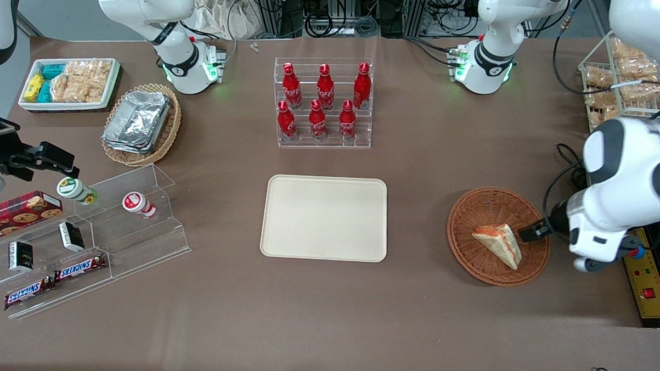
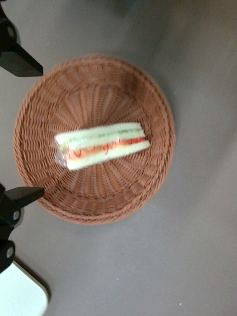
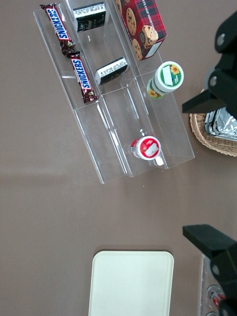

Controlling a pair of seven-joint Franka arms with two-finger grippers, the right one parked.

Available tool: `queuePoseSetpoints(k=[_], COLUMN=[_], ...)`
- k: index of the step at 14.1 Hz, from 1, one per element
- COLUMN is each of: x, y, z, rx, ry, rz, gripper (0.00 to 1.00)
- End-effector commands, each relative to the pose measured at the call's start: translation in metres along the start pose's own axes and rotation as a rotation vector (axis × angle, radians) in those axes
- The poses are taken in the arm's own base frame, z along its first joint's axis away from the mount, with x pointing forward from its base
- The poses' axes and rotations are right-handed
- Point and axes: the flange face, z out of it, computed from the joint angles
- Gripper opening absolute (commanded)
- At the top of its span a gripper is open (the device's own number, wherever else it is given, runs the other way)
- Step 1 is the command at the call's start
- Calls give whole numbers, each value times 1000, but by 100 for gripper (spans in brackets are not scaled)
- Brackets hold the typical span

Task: Place sandwich from basket to tray
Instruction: 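Move the left gripper over the wrapped sandwich in the wicker basket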

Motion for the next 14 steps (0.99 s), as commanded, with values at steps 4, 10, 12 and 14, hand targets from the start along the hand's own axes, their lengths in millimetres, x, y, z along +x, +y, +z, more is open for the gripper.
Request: queuePoseSetpoints(k=[4,10,12,14], x=[-2,-5,-4,-4], y=[28,16,16,18], z=[67,87,93,97], rx=[81,113,117,104], ry=[42,16,10,16], rz=[-77,-98,-121,-152], gripper=[100,100,100,100])
